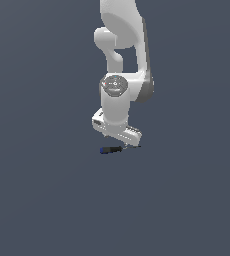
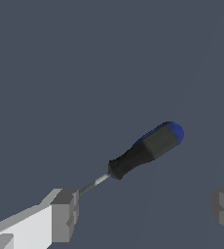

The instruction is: Pick up the object and move it to a goal position.

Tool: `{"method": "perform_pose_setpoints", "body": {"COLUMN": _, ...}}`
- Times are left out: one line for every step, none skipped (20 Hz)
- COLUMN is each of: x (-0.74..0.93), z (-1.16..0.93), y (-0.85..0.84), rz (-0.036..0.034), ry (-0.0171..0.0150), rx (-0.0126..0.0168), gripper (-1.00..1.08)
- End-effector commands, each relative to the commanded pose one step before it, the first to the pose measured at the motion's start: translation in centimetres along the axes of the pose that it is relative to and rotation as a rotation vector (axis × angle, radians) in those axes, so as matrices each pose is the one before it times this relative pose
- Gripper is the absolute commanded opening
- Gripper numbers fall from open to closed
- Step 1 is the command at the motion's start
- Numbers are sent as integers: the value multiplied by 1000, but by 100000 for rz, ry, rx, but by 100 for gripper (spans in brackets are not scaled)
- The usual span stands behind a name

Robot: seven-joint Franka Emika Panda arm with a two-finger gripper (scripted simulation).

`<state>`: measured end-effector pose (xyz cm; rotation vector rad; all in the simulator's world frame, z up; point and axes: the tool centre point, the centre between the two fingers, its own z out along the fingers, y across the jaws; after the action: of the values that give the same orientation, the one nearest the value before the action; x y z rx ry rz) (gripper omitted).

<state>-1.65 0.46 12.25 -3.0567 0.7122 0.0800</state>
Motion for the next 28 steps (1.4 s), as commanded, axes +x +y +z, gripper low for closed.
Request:
{"method": "perform_pose_setpoints", "body": {"x": -157, "z": 456, "y": -187, "rz": 6828, "ry": 205, "rx": 235, "gripper": 100}}
{"method": "perform_pose_setpoints", "body": {"x": -68, "z": 179, "y": -65, "rz": 2667, "ry": 79, "rx": 87, "gripper": 100}}
{"method": "perform_pose_setpoints", "body": {"x": -70, "z": 178, "y": -62, "rz": 2668, "ry": 80, "rx": 86, "gripper": 100}}
{"method": "perform_pose_setpoints", "body": {"x": -71, "z": 177, "y": -57, "rz": 2671, "ry": 82, "rx": 85, "gripper": 100}}
{"method": "perform_pose_setpoints", "body": {"x": -72, "z": 176, "y": -54, "rz": 2671, "ry": 83, "rx": 84, "gripper": 100}}
{"method": "perform_pose_setpoints", "body": {"x": -73, "z": 175, "y": -50, "rz": 2674, "ry": 85, "rx": 83, "gripper": 100}}
{"method": "perform_pose_setpoints", "body": {"x": -74, "z": 174, "y": -46, "rz": 2674, "ry": 87, "rx": 82, "gripper": 100}}
{"method": "perform_pose_setpoints", "body": {"x": -75, "z": 173, "y": -43, "rz": 2675, "ry": 89, "rx": 82, "gripper": 100}}
{"method": "perform_pose_setpoints", "body": {"x": -75, "z": 172, "y": -39, "rz": 2677, "ry": 92, "rx": 82, "gripper": 100}}
{"method": "perform_pose_setpoints", "body": {"x": -75, "z": 171, "y": -35, "rz": 2679, "ry": 94, "rx": 82, "gripper": 100}}
{"method": "perform_pose_setpoints", "body": {"x": -76, "z": 170, "y": -31, "rz": 2679, "ry": 96, "rx": 82, "gripper": 100}}
{"method": "perform_pose_setpoints", "body": {"x": -76, "z": 169, "y": -27, "rz": 2681, "ry": 99, "rx": 82, "gripper": 100}}
{"method": "perform_pose_setpoints", "body": {"x": -76, "z": 168, "y": -24, "rz": 2681, "ry": 101, "rx": 83, "gripper": 100}}
{"method": "perform_pose_setpoints", "body": {"x": -76, "z": 167, "y": -20, "rz": 2683, "ry": 104, "rx": 84, "gripper": 100}}
{"method": "perform_pose_setpoints", "body": {"x": -76, "z": 165, "y": -16, "rz": 2683, "ry": 107, "rx": 85, "gripper": 100}}
{"method": "perform_pose_setpoints", "body": {"x": -75, "z": 164, "y": -13, "rz": 2685, "ry": 109, "rx": 86, "gripper": 100}}
{"method": "perform_pose_setpoints", "body": {"x": -75, "z": 163, "y": -9, "rz": 2685, "ry": 112, "rx": 87, "gripper": 100}}
{"method": "perform_pose_setpoints", "body": {"x": -74, "z": 162, "y": -6, "rz": 2687, "ry": 115, "rx": 89, "gripper": 100}}
{"method": "perform_pose_setpoints", "body": {"x": -73, "z": 161, "y": -2, "rz": 2687, "ry": 117, "rx": 91, "gripper": 100}}
{"method": "perform_pose_setpoints", "body": {"x": -72, "z": 159, "y": 1, "rz": 2688, "ry": 120, "rx": 93, "gripper": 100}}
{"method": "perform_pose_setpoints", "body": {"x": -71, "z": 158, "y": 4, "rz": 2689, "ry": 123, "rx": 96, "gripper": 100}}
{"method": "perform_pose_setpoints", "body": {"x": -69, "z": 157, "y": 8, "rz": 2690, "ry": 125, "rx": 98, "gripper": 100}}
{"method": "perform_pose_setpoints", "body": {"x": -68, "z": 155, "y": 11, "rz": 2691, "ry": 128, "rx": 101, "gripper": 100}}
{"method": "perform_pose_setpoints", "body": {"x": -67, "z": 154, "y": 14, "rz": 2691, "ry": 130, "rx": 104, "gripper": 100}}
{"method": "perform_pose_setpoints", "body": {"x": -64, "z": 150, "y": 16, "rz": 2645, "ry": 130, "rx": 106, "gripper": 100}}
{"method": "perform_pose_setpoints", "body": {"x": -59, "z": 142, "y": 18, "rz": 2523, "ry": 126, "rx": 104, "gripper": 100}}
{"method": "perform_pose_setpoints", "body": {"x": -54, "z": 133, "y": 20, "rz": 2388, "ry": 122, "rx": 101, "gripper": 100}}
{"method": "perform_pose_setpoints", "body": {"x": -50, "z": 125, "y": 21, "rz": 2252, "ry": 116, "rx": 98, "gripper": 100}}
